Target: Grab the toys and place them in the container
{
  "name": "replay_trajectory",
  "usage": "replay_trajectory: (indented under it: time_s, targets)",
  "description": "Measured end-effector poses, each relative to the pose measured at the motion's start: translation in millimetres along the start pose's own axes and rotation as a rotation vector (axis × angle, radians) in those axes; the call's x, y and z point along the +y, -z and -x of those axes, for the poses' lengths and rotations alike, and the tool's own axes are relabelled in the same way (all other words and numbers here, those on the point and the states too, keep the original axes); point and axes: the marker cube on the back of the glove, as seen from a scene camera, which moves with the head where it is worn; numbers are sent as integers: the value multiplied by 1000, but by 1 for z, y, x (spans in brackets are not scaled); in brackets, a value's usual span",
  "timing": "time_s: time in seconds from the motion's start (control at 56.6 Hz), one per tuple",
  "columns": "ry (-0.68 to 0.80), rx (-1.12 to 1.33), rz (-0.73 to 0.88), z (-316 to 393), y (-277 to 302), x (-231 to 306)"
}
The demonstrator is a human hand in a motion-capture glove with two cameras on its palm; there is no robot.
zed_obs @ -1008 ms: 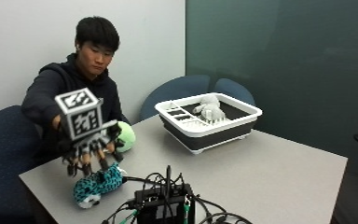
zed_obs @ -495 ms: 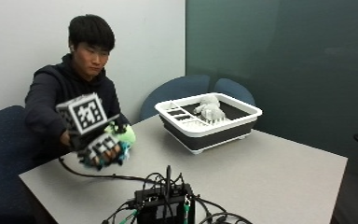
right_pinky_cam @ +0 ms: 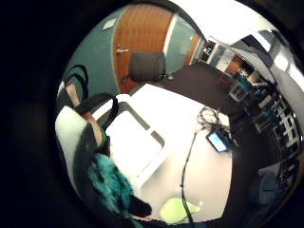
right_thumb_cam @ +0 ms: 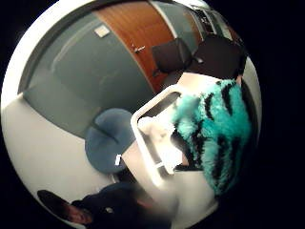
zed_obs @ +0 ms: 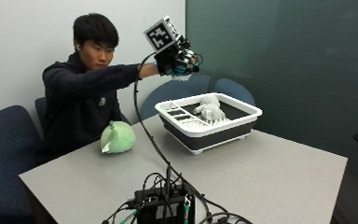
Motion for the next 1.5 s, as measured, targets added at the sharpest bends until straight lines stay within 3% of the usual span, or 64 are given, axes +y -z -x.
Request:
replay_trajectory:
  time_s: [0.035,0.106,0.195,0.283,0.477,0.53,0.637,0.69,0.76,0.884,1.008,1.22,1.503]
  targets:
    - [-153,-55,24,29,-14,-10]
    - [-203,-102,91,38,-40,-21]
    - [-310,-266,275,-5,-46,-32]
    - [-277,-232,420,0,-53,-20]
    - [-219,-326,420,-44,4,31]
    - [-193,-301,439,-64,22,61]
    - [121,-45,517,-44,23,173]
    - [72,53,592,-77,12,210]
    - [33,-48,727,-104,-4,250]
    - [31,-64,840,-78,-49,326]
    - [71,-30,747,-79,-71,343]
    - [71,-124,501,-72,-80,310]
    - [130,-198,38,-23,12,134]
